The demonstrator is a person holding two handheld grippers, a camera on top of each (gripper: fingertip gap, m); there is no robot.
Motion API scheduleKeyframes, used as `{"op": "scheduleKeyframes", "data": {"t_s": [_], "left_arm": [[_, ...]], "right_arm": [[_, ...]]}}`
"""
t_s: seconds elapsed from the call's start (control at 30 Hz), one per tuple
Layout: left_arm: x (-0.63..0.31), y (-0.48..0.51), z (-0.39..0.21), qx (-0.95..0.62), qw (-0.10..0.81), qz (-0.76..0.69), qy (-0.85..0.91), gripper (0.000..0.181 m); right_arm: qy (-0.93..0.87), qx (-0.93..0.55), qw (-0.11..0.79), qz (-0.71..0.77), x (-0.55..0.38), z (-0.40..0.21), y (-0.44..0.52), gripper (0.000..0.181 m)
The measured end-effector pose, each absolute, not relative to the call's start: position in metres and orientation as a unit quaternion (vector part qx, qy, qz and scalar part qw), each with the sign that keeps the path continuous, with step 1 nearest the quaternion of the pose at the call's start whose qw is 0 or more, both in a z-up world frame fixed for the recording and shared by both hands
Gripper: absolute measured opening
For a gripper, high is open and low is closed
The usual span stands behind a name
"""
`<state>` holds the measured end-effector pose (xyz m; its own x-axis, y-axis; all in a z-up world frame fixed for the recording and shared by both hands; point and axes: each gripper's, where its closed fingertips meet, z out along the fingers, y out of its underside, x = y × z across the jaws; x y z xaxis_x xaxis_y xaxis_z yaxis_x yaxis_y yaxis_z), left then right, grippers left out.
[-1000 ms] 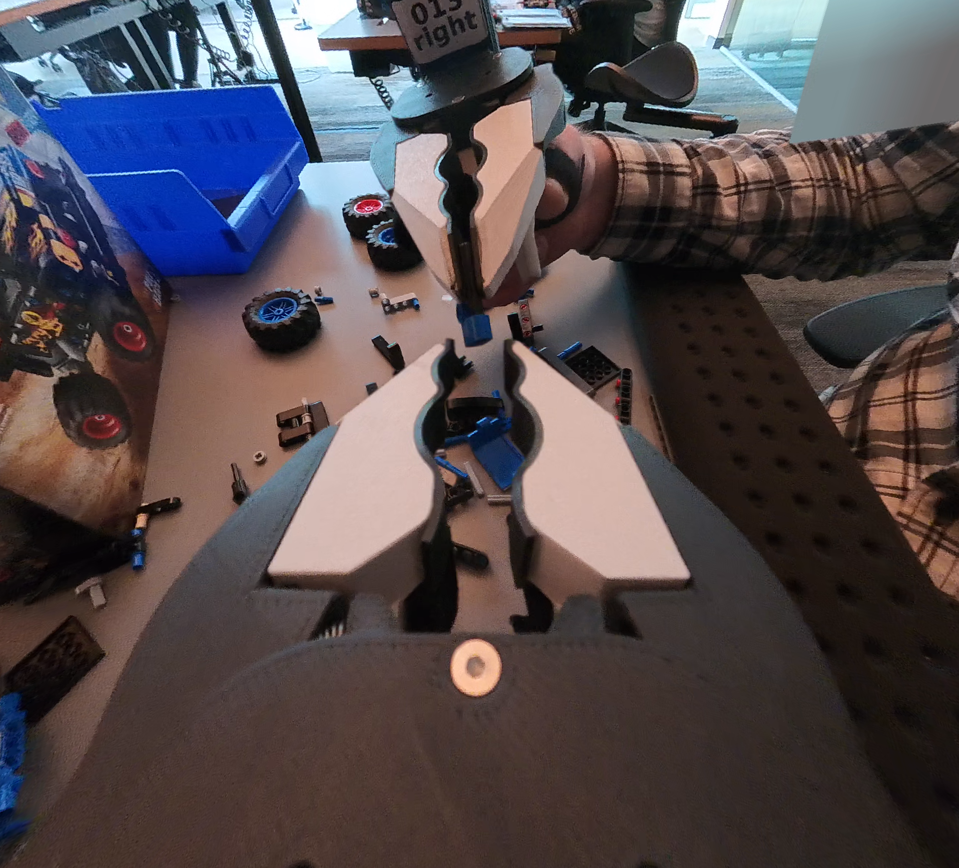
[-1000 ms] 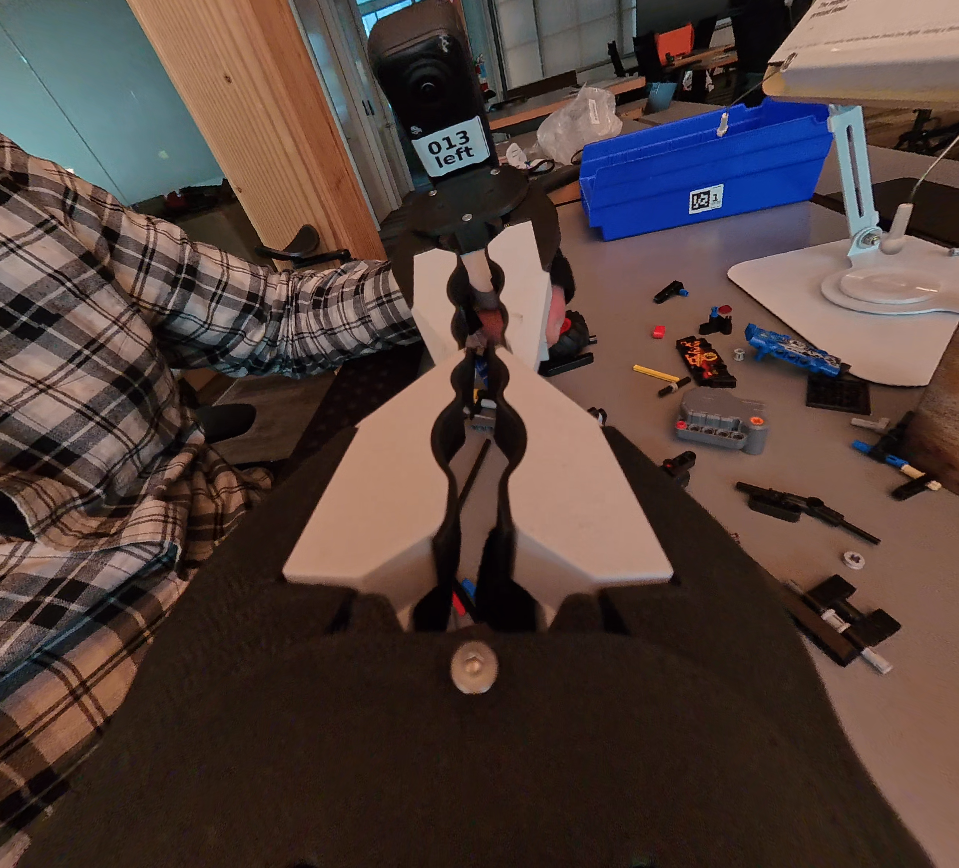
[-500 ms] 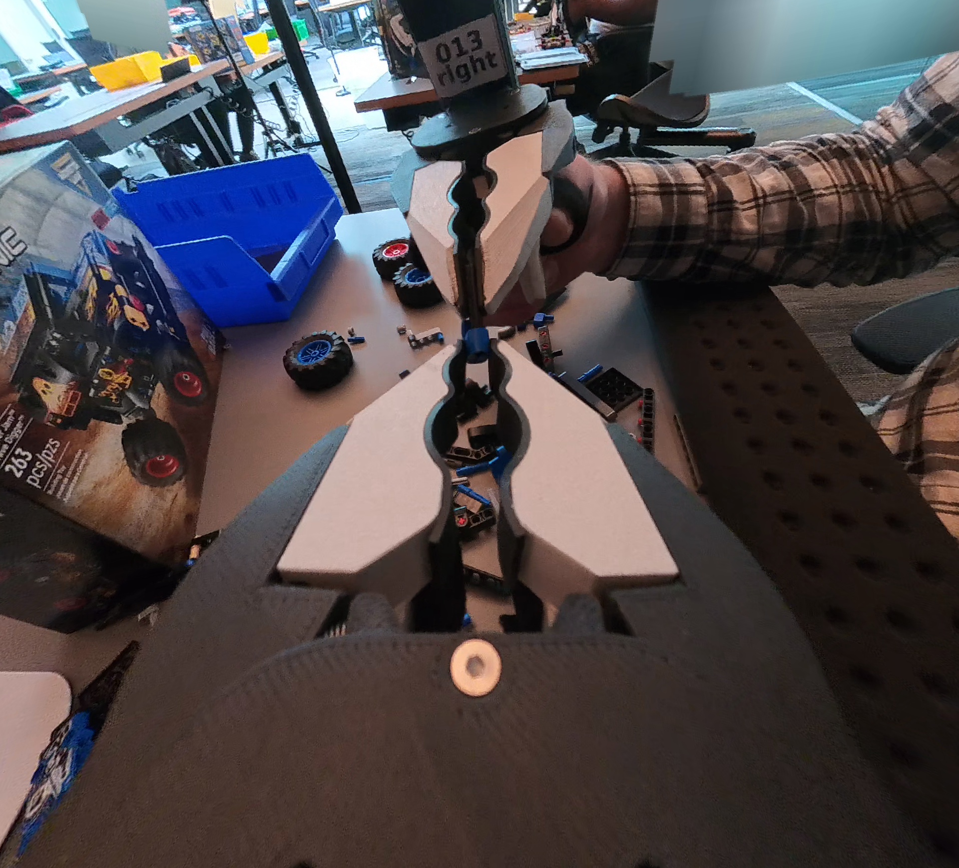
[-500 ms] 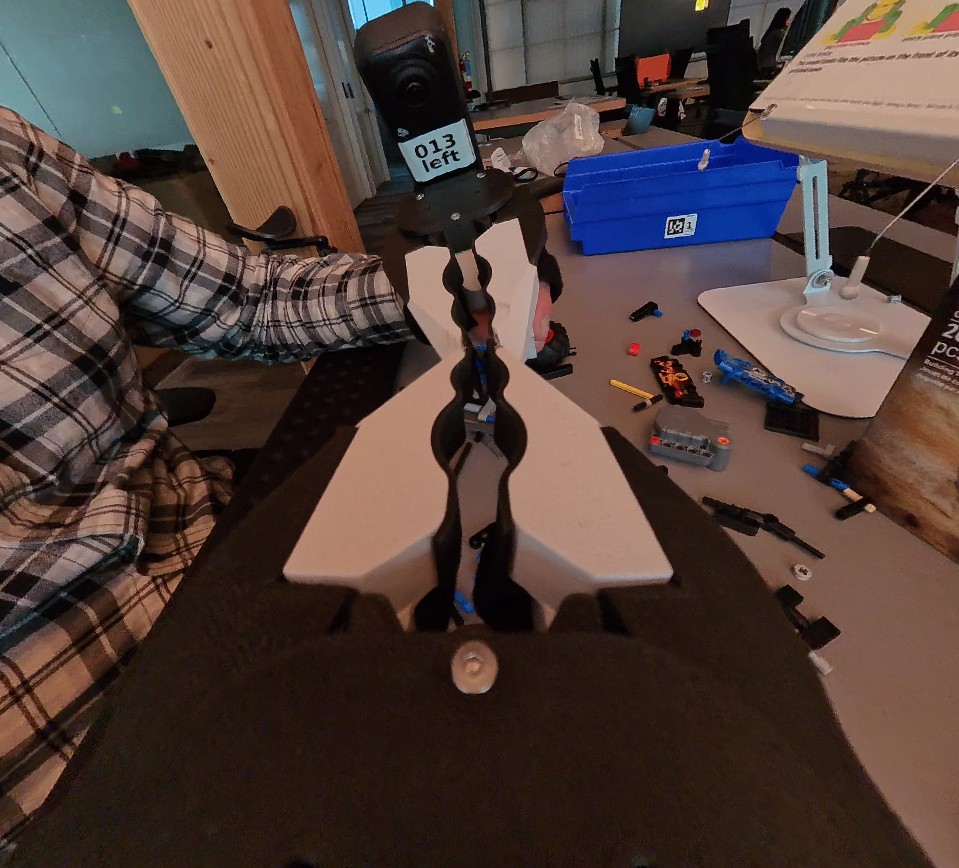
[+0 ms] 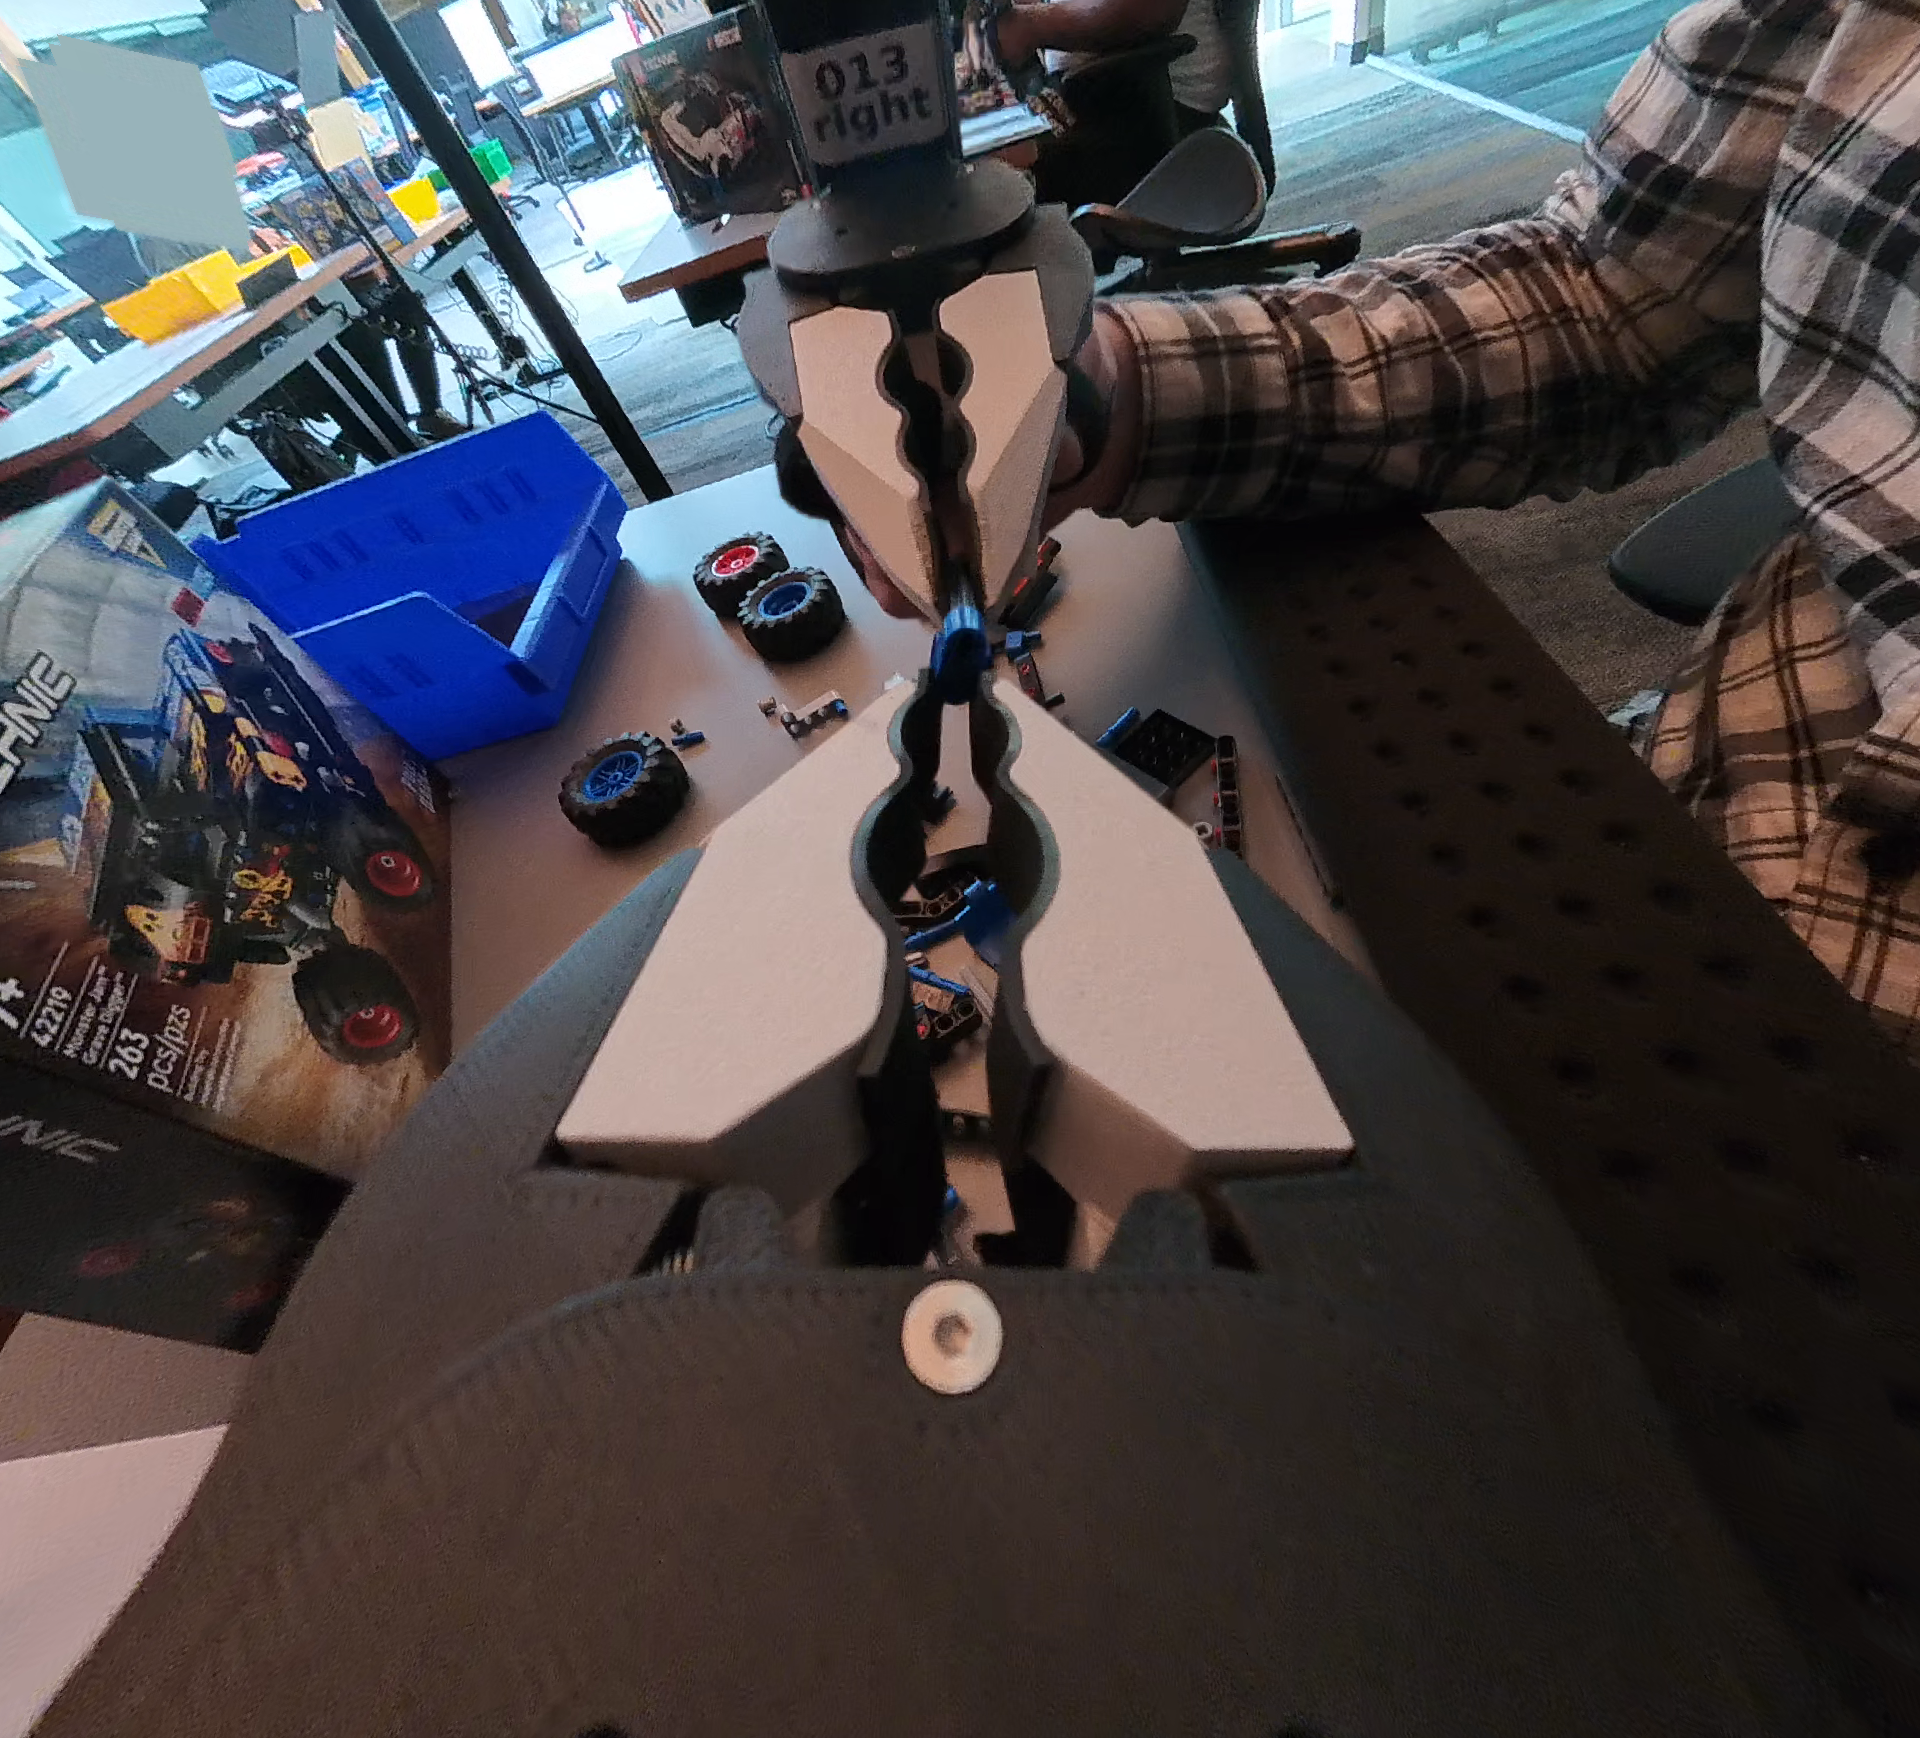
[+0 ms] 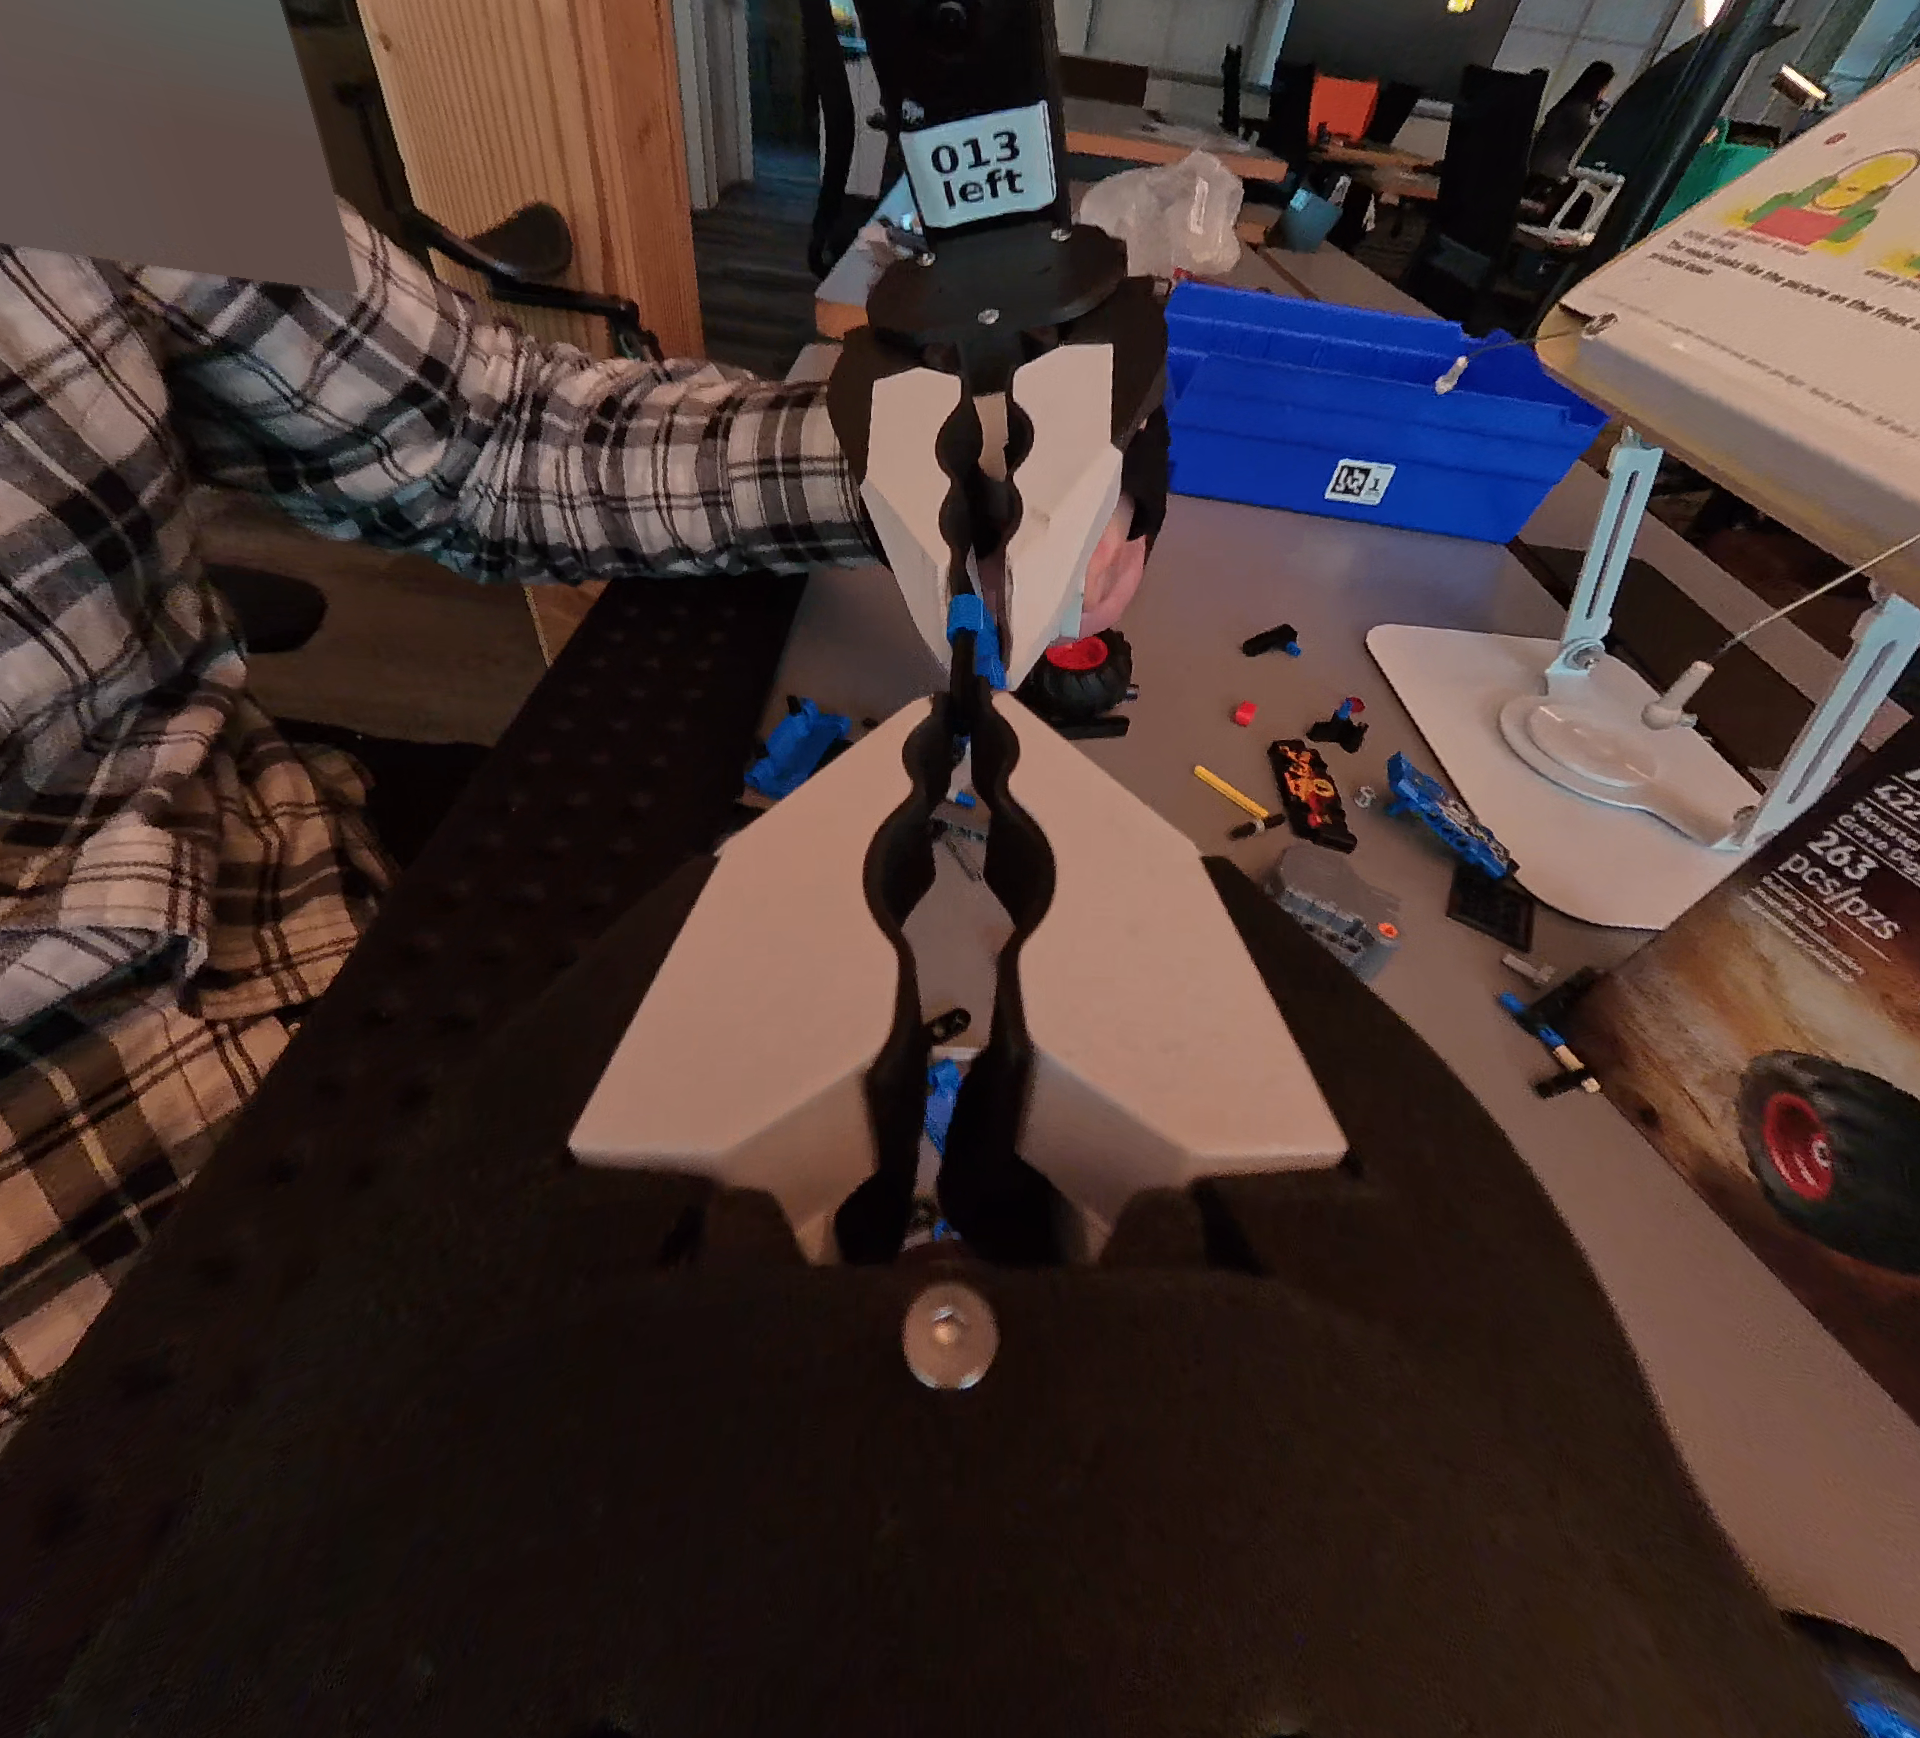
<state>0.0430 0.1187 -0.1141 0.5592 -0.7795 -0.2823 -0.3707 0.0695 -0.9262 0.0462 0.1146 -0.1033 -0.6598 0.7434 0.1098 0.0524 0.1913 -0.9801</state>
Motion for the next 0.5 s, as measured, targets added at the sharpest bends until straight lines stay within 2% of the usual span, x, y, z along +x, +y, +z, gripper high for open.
{"op": "scheduleKeyframes", "data": {"t_s": [0.17, 0.27, 0.37, 0.5], "left_arm": [[0.026, 0.126, -0.101, -0.658, 0.615, -0.175, 0.397, 0.0], [0.048, 0.134, -0.122, -0.676, 0.581, -0.166, 0.421, 0.024], [0.05, 0.131, -0.118, -0.667, 0.591, -0.169, 0.42, 0.01], [0.049, 0.13, -0.118, -0.664, 0.595, -0.163, 0.423, 0.006]], "right_arm": [[-0.674, -0.307, 0.32, 0.591, 0.055, -0.092, 0.144, 0.0], [-0.718, -0.304, 0.294, 0.553, 0.038, -0.116, 0.12, 0.001], [-0.707, -0.301, 0.292, 0.569, 0.038, -0.11, 0.118, 0.002], [-0.707, -0.299, 0.295, 0.569, 0.039, -0.111, 0.118, 0.002]]}}
